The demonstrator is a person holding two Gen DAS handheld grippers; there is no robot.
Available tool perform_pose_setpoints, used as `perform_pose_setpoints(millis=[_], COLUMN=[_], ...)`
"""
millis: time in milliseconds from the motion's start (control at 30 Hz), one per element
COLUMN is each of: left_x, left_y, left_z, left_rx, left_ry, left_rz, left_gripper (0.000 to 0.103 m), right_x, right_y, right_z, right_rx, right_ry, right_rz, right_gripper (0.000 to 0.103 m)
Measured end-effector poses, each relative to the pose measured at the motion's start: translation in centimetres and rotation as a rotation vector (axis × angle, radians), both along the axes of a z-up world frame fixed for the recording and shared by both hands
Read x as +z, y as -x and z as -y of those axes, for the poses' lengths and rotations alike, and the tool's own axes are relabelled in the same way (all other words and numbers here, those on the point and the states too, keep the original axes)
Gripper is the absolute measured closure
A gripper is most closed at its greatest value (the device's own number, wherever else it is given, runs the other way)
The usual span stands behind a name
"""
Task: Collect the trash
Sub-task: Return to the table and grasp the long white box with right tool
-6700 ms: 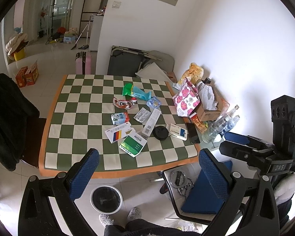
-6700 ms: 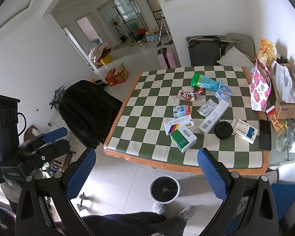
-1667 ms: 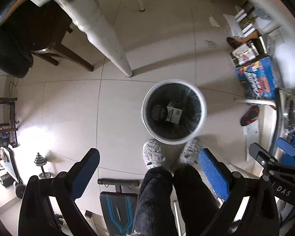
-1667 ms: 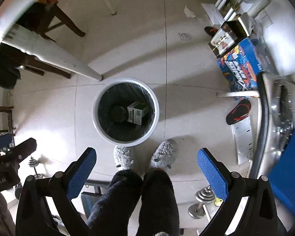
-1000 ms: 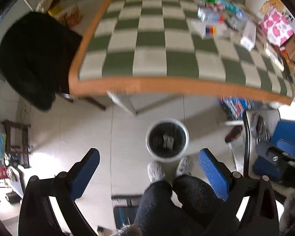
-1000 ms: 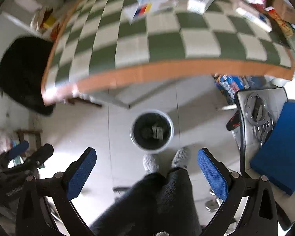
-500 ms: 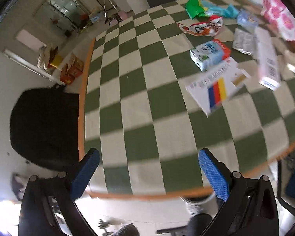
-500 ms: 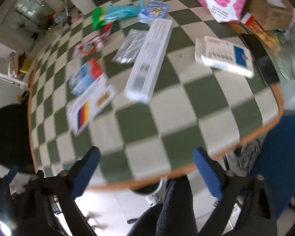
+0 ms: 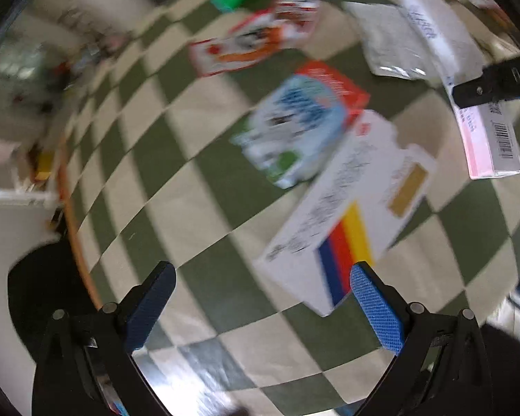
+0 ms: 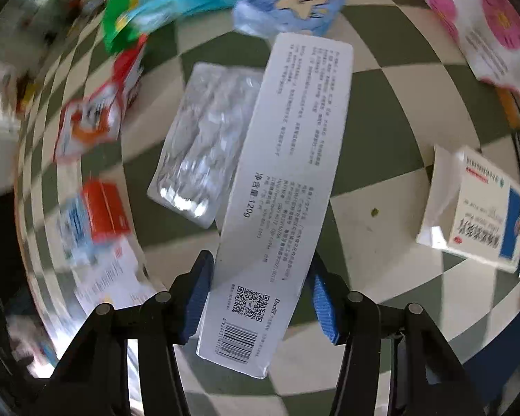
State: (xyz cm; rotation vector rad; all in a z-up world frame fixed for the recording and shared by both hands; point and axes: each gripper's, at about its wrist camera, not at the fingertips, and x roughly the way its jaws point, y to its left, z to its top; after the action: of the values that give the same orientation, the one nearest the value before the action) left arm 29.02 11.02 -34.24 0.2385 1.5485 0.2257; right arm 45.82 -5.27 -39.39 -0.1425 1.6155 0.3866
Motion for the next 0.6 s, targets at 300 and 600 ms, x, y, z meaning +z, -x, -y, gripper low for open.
perform_pose_setpoints(millis=[300, 600], left_x=[-3.2, -3.5], left_y=[-3.4, -4.0], left_z=[3.4, 3.8], left_rx=[-0.269, -0.183], left_ry=[0.119, 0.246], left_rz=[-0.155, -0.177], left_gripper=[0.001, 0.025], right_x=[-0.2, -0.2], right_y=[2.3, 0.9], right_z=[4.0, 4.2], right_rx=[0.076, 0.060], right_ry=[0.038, 0.036], right_rz=[-0.057, -0.070], right_gripper=[0.047, 0.047])
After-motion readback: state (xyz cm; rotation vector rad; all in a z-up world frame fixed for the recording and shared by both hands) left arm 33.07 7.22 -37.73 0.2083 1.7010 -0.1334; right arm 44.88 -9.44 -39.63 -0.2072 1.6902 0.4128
